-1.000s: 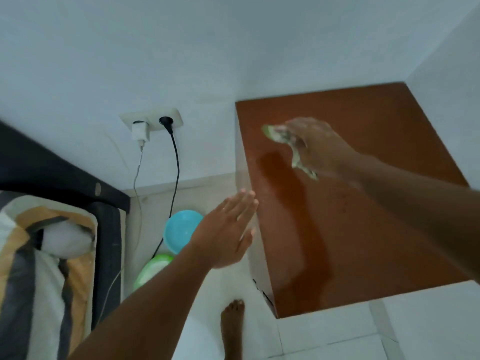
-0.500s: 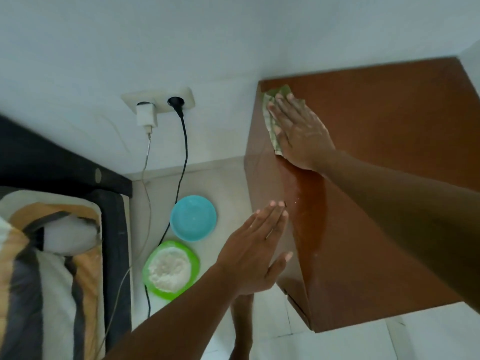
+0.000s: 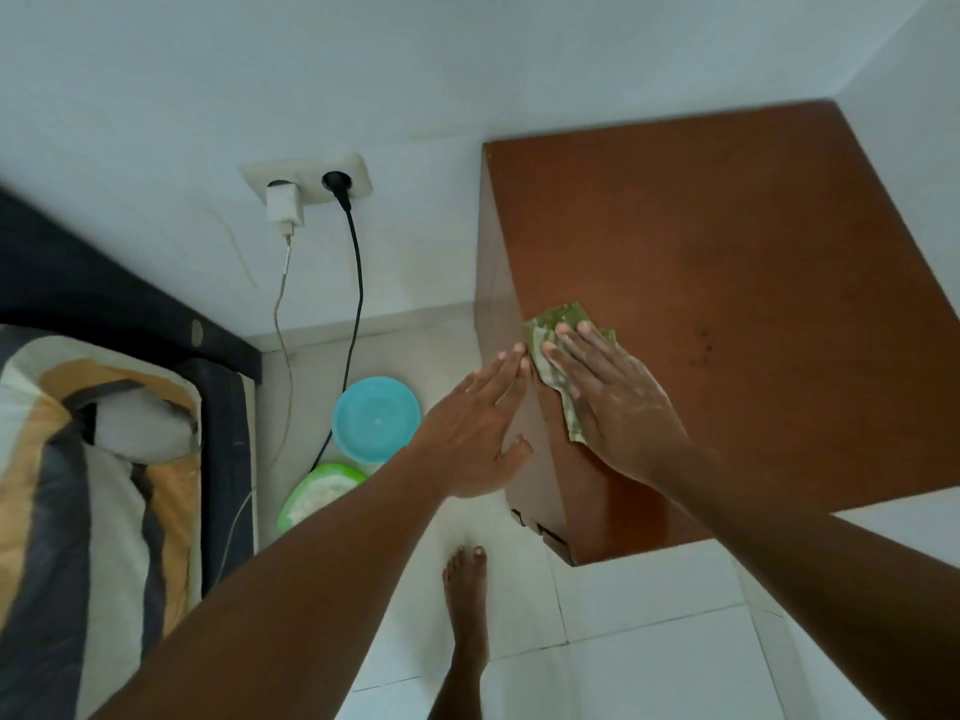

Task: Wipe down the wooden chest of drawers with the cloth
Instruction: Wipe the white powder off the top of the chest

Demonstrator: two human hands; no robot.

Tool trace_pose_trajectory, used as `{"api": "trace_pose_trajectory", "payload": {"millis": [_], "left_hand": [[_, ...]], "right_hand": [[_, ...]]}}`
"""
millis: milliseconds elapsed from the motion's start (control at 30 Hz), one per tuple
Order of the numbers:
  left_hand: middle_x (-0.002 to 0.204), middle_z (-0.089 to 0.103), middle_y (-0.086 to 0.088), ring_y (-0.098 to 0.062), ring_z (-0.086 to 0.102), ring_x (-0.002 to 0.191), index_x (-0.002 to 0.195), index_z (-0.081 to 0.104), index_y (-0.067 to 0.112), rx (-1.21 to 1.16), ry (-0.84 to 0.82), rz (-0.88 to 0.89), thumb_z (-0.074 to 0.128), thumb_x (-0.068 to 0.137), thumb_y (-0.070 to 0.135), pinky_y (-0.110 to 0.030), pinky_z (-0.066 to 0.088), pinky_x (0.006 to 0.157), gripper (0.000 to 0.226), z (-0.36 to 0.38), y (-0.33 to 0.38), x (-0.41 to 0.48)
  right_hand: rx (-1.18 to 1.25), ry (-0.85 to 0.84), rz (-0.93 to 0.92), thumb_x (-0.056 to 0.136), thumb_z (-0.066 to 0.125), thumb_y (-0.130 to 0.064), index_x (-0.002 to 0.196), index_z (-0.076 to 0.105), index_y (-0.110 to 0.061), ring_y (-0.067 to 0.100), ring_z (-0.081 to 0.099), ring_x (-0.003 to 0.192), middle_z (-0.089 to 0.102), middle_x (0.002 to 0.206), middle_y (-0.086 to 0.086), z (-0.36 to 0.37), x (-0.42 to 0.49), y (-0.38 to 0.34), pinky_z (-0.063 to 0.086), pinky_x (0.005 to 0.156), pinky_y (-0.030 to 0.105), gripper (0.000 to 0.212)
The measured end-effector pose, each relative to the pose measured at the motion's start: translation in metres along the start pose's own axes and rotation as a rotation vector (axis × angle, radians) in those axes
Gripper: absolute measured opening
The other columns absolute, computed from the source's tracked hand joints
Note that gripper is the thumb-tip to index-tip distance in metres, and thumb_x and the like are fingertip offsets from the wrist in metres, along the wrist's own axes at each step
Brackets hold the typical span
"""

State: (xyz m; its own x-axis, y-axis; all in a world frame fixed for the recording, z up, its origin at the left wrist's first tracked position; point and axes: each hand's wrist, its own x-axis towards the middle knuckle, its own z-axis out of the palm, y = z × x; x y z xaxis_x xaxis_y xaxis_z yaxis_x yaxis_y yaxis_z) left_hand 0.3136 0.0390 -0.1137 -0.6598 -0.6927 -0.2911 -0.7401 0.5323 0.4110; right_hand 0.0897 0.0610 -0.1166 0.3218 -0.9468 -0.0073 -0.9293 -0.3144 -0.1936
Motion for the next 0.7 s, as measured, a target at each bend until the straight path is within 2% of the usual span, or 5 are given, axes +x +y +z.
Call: {"api": "trace_pose_trajectory", "payload": {"millis": [100,200,333,500,700], "left_hand": [[0.17,-0.009,-0.006,-0.019,-0.006,0.157,0.161,-0.002,0.011,0.032,0.01,-0.051,0.013,0.085,0.056,-0.037,0.005,0.127,0.089,-0.002,0.007,-0.001],[0.17,-0.002,-0.009,-0.02,-0.001,0.157,0.161,0.002,0.009,0.067,0.044,-0.086,0.014,0.087,0.052,-0.039,0.008,0.127,0.087,-0.004,0.015,-0.005],[0.171,0.0,-0.007,-0.02,0.0,0.157,0.162,0.004,0.01,0.103,0.081,-0.099,0.014,0.087,0.049,-0.04,0.008,0.127,0.085,-0.006,0.042,-0.023],[0.171,-0.003,-0.006,-0.019,-0.004,0.157,0.162,0.003,0.011,0.136,0.055,-0.047,0.028,0.096,0.041,-0.038,0.006,0.127,0.076,0.009,0.081,-0.054],[0.17,-0.008,-0.004,-0.018,-0.008,0.157,0.162,-0.001,0.013,0.133,0.072,-0.074,0.019,0.097,0.051,-0.041,0.01,0.127,0.078,0.033,0.084,-0.057]], "right_hand": [[0.038,0.002,-0.032,0.1,0.052,-0.015,0.154,0.036,-0.025,0.014,0.018,0.154,0.028,0.164,-0.004,0.004,-0.043,-0.008,0.032,0.118,0.04,0.058],[0.095,0.065,-0.117,0.083,0.067,-0.003,0.145,0.052,-0.018,0.023,0.037,0.147,0.046,0.155,0.002,0.002,-0.092,-0.016,0.039,0.113,0.042,0.065],[0.131,0.037,-0.183,0.072,0.072,0.013,0.143,0.052,-0.02,0.022,0.046,0.14,0.051,0.15,0.0,0.001,-0.161,-0.021,0.051,0.102,0.051,0.081],[0.111,-0.023,-0.356,0.058,0.08,0.017,0.124,0.067,-0.017,0.02,0.063,0.115,0.069,0.126,0.0,-0.031,-0.206,-0.025,0.059,0.092,0.04,0.075],[0.299,0.269,0.098,0.087,0.06,0.012,0.137,0.057,-0.011,0.025,0.053,0.127,0.06,0.138,0.005,-0.073,-0.125,-0.005,0.048,0.108,0.047,0.055]]}}
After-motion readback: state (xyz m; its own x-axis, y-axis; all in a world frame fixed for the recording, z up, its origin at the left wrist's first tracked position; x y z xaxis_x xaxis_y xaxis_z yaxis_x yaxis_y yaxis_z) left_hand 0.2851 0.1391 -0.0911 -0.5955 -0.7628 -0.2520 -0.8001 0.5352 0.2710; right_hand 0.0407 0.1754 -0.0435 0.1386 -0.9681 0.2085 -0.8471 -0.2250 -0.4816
